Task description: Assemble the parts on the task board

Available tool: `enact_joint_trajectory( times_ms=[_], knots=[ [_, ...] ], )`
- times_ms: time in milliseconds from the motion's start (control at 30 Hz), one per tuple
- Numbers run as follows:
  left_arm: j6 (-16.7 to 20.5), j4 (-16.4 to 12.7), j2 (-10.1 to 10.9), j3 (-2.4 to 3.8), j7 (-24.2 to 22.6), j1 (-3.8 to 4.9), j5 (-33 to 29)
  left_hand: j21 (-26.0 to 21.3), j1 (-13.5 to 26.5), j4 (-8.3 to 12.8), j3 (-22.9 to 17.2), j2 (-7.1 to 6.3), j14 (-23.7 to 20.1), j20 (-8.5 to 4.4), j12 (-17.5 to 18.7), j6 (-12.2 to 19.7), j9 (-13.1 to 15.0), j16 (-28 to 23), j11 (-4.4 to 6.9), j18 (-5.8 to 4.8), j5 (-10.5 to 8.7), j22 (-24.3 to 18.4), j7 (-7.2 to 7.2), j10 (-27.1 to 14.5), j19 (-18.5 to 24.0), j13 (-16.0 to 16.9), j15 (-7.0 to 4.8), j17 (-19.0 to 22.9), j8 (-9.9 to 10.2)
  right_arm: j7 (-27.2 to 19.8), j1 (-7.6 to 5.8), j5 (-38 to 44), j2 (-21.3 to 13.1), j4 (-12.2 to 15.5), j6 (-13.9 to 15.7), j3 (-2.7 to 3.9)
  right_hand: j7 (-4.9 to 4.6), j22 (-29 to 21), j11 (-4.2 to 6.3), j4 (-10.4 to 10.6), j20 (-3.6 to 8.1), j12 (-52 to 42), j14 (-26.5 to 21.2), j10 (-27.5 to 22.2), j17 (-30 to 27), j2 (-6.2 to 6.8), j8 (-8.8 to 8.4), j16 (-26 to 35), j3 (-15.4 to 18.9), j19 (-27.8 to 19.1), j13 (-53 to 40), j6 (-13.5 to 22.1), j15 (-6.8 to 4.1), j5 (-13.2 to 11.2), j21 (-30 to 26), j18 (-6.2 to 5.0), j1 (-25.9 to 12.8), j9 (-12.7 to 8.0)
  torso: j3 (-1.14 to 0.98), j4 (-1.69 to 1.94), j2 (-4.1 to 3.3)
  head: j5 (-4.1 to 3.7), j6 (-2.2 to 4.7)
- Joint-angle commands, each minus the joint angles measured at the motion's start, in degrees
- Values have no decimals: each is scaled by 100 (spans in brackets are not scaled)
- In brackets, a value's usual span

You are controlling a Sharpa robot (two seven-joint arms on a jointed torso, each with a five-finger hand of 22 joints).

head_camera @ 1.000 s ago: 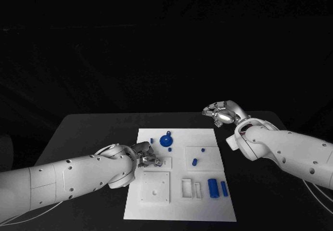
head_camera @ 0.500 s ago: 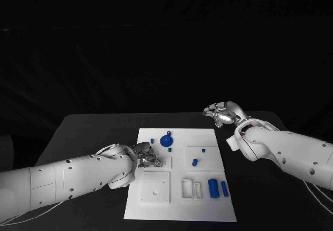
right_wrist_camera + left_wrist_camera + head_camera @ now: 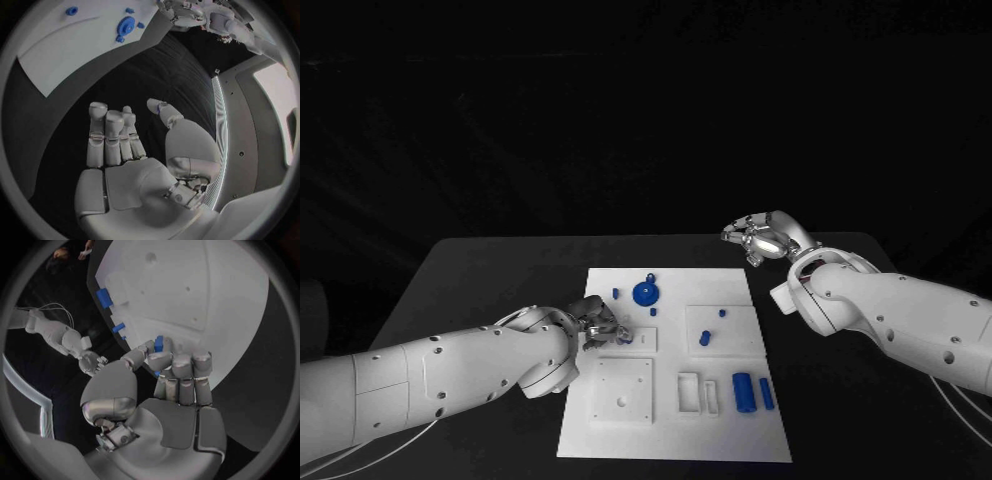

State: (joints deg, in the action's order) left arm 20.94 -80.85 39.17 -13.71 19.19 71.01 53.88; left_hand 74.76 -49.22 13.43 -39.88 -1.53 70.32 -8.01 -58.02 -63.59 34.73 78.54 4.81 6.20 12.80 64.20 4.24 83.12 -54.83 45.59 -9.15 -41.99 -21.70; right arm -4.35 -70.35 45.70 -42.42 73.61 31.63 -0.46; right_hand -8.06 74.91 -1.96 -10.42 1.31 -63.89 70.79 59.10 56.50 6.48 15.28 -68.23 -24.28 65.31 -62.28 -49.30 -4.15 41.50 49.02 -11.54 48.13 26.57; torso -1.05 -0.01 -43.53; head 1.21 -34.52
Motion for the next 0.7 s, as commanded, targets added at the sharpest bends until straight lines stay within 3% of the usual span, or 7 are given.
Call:
enact_joint_trajectory(
  times_ms=[33, 67, 100, 133, 267, 700],
  knots=[
    [509, -32, 10, 2, -105, 1, -313, 43, 48, 67, -80, 200, 277, -731, -51, -540, -8, 39, 220, 87, -48, -7, -477, -251, 39, -9, -380, 11, -36, -36, 4, -4, -3, 3, -52, 2, -29, 63, 12, 26, -5, -39, 24, -3, -6, -12, 24, -11, 4, 50, 6, -30, -32, 40, -18, -346, -36, -9, -5, 1, 1, -2, -7],
    [529, -36, 14, 2, -99, 1, -315, 43, 74, 80, -121, 210, 277, -732, -58, -542, -14, 46, 222, 90, -88, -8, -480, -253, 39, -10, -384, 13, -41, -36, 4, -4, -4, 4, -53, 2, -29, 63, 12, 26, -5, -39, 24, -3, -6, -12, 24, -11, 4, 50, 6, -30, -32, 41, -18, -346, -37, -9, -6, 1, 2, -2, -10],
    [545, -42, 19, 2, -83, 0, -315, 31, 43, 95, -308, 183, 274, -741, -66, -546, -19, 55, 229, 106, -459, -17, -493, -260, 47, -12, -391, 16, -53, -36, 4, -4, -4, 4, -53, 2, -29, 63, 12, 27, -5, -39, 24, -3, -6, -12, 24, -11, 4, 50, 6, -30, -32, 41, -19, -346, -37, -9, -6, 1, 2, -2, -10],
    [546, -44, 20, 2, -75, 0, -315, 30, 64, 54, -454, 131, 275, -739, -75, -550, -30, 61, 229, 104, -572, -22, -495, -260, 41, -16, -394, 22, -58, -36, 4, -4, -5, 4, -53, 2, -29, 63, 12, 27, -5, -39, 24, -3, -6, -12, 24, -11, 4, 50, 6, -30, -32, 41, -19, -346, -37, -9, -5, 1, 2, -2, -10],
    [554, -66, 16, 2, -23, -12, -315, 58, 186, 21, -663, 120, 288, -740, -106, -558, -54, 85, 232, 102, -586, -20, -491, -253, 8, -26, -396, 37, -82, -34, 4, -8, -9, 5, -54, 2, -29, 63, 12, 27, -5, -40, 24, -3, -6, -11, 24, -11, 5, 50, 7, -30, -32, 44, -19, -346, -39, -10, -8, 0, -1, -2, -24],
    [157, -30, -49, 1, 217, -16, -22, 76, 237, 70, -735, 96, 292, -746, -124, -554, -66, 99, 234, 109, -603, -18, -493, -254, -6, -36, -398, 49, -101, -28, 4, -10, -12, 9, -58, 2, -28, 64, 13, 30, -4, -42, 24, -3, -7, -11, 25, -11, 6, 51, 10, -32, -33, 51, -19, -346, -44, -10, -14, -6, 0, 12, -39]
  ],
)
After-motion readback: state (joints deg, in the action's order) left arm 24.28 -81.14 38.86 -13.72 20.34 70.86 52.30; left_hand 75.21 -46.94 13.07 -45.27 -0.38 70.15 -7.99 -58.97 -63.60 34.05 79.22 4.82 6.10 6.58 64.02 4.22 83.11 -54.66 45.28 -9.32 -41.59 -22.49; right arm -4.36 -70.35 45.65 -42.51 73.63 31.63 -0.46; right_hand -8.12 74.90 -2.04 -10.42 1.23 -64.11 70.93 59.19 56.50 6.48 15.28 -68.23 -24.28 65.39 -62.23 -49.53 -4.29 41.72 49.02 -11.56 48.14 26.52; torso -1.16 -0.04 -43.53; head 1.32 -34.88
